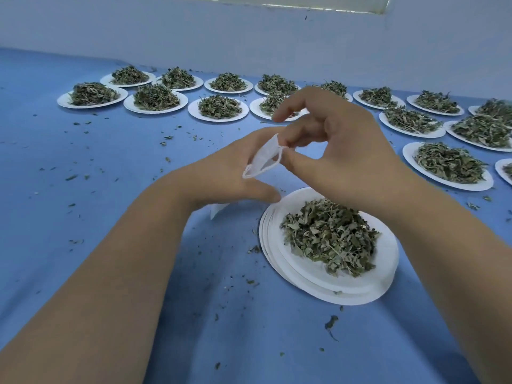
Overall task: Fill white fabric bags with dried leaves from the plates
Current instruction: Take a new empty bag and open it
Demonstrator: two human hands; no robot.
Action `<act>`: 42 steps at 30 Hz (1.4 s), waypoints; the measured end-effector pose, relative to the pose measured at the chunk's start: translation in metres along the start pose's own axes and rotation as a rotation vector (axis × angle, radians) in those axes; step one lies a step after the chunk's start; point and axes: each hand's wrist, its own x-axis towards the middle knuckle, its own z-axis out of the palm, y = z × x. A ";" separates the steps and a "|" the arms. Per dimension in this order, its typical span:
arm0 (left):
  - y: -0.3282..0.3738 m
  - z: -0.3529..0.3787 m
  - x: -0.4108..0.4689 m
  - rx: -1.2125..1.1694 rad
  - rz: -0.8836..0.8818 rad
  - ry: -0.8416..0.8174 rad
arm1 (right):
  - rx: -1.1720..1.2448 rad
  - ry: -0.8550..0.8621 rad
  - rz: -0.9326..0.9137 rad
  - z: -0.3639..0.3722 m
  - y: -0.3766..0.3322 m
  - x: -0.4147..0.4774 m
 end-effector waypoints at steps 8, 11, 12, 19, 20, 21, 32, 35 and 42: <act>0.009 -0.031 -0.021 -0.336 0.203 0.059 | -0.443 -0.107 -0.112 0.001 -0.015 0.015; 0.012 -0.024 -0.018 -0.245 0.227 0.171 | -0.600 -0.202 -0.145 0.011 -0.026 0.022; 0.012 -0.022 -0.017 -0.216 0.240 0.188 | -0.594 -0.228 -0.166 0.012 -0.029 0.024; -0.001 -0.025 -0.016 -0.147 0.152 0.152 | -0.399 -0.343 -0.199 0.004 -0.036 0.031; -0.001 -0.023 -0.015 -0.132 0.132 0.119 | -0.409 -0.362 -0.197 0.004 -0.037 0.030; -0.001 -0.022 -0.015 -0.148 0.128 0.076 | -0.405 -0.375 -0.189 0.004 -0.038 0.028; 0.006 -0.008 -0.013 -0.056 0.010 0.043 | -0.064 -0.318 -0.072 -0.012 -0.034 0.004; 0.011 0.000 -0.010 0.090 -0.002 0.155 | 0.034 -0.278 0.083 -0.013 -0.030 0.006; 0.010 0.008 -0.007 0.171 0.026 0.330 | -0.034 -0.133 0.191 -0.004 -0.026 0.018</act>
